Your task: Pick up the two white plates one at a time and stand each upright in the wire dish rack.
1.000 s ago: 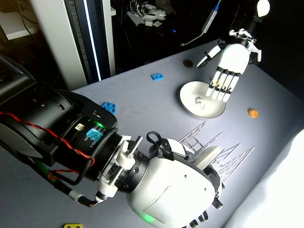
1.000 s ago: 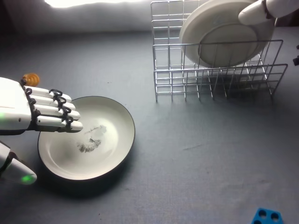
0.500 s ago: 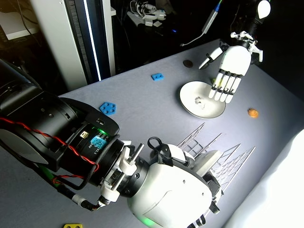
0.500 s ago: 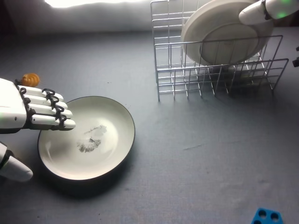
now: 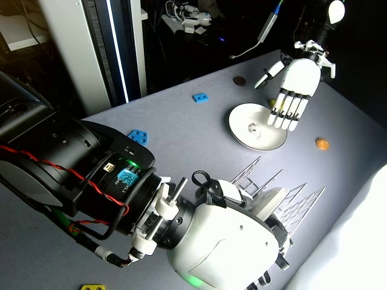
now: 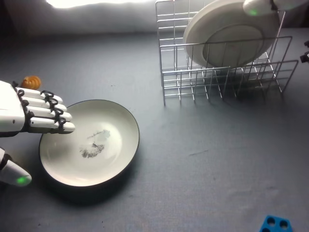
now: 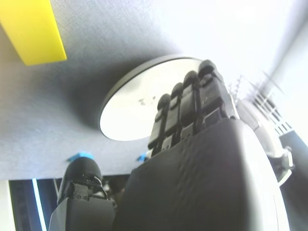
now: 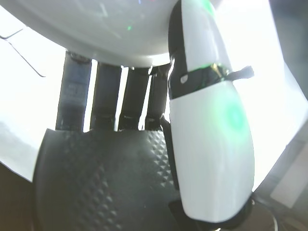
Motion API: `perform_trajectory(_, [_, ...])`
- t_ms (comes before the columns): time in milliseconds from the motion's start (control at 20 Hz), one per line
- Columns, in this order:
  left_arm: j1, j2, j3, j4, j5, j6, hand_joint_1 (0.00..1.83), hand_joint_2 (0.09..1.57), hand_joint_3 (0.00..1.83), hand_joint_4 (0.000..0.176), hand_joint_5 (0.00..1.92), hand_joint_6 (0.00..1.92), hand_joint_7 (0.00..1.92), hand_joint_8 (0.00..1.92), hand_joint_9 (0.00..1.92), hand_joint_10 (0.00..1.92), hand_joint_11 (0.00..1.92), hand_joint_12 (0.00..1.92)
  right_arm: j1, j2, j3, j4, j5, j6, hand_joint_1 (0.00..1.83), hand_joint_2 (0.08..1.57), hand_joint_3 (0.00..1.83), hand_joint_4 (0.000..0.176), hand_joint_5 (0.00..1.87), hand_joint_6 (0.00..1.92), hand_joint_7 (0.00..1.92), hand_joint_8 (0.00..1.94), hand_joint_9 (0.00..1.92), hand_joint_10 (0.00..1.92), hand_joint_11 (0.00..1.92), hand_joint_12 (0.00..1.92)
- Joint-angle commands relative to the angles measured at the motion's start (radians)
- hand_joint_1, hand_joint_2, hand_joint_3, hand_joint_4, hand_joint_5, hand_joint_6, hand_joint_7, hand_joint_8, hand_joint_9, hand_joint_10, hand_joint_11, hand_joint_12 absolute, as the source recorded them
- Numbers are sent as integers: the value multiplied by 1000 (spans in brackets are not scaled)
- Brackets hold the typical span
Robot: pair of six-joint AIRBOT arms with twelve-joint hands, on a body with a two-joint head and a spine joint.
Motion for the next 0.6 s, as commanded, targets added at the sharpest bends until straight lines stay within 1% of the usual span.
perform_trajectory(0, [-5,1,7,-49,-26,-3,0,1104,0,0,0,0,0,0,0,0,0,0,15,8,5,18,120,12,1091,1049,0,0,654,75,801,36,738,188,331,1188])
perform_trajectory(50, [-5,1,8,-49,-26,-3,0,1102,0,0,0,0,0,0,0,0,0,0,13,8,5,18,120,12,1105,1033,0,0,655,37,801,16,749,144,320,1183])
perform_trajectory(100, [-5,1,8,-49,-26,-4,0,1102,0,0,0,0,0,0,0,0,0,0,11,8,5,18,120,12,1063,1045,4,0,632,13,740,0,692,95,227,1223])
perform_trajectory(200, [-4,0,9,-48,-27,-4,0,1104,0,0,0,0,0,0,0,0,0,0,11,8,5,18,120,12,1045,1050,4,0,622,7,722,0,674,79,194,1244])
perform_trajectory(250, [-3,0,9,-47,-27,-4,0,1100,0,0,0,0,0,0,0,0,0,0,12,8,5,18,121,12,1009,1073,9,0,573,1,675,0,641,58,144,1271])
perform_trajectory(300, [0,-1,10,-45,-26,-4,0,1095,0,0,0,0,0,0,0,0,0,0,17,8,5,18,121,12,920,1125,20,0,498,0,607,0,588,31,63,1308])
perform_trajectory(350, [2,-2,10,-43,-25,-4,0,1094,0,0,0,0,0,0,0,0,0,0,22,9,5,18,121,12,833,1127,12,0,305,0,399,0,403,2,2,1155])
perform_trajectory(400, [4,-2,10,-43,-22,-4,0,1095,0,0,0,0,0,0,0,0,0,0,30,9,5,18,122,12,811,1119,6,0,218,2,282,0,281,4,0,979])
perform_trajectory(450, [5,-2,10,-43,-22,-4,0,1095,0,0,0,0,0,0,0,0,0,0,35,11,5,18,125,12,811,1119,6,0,218,2,282,0,281,4,0,979])
perform_trajectory(500, [5,-2,11,-43,-21,-4,0,1092,0,0,0,0,0,0,0,0,0,0,40,13,5,18,138,11,732,1048,0,0,17,0,36,0,20,0,0,305])
perform_trajectory(550, [8,-3,12,-43,-18,-4,0,1089,0,0,0,0,0,0,0,0,0,0,50,16,3,18,147,9,682,1032,0,0,3,0,6,0,3,0,0,220])
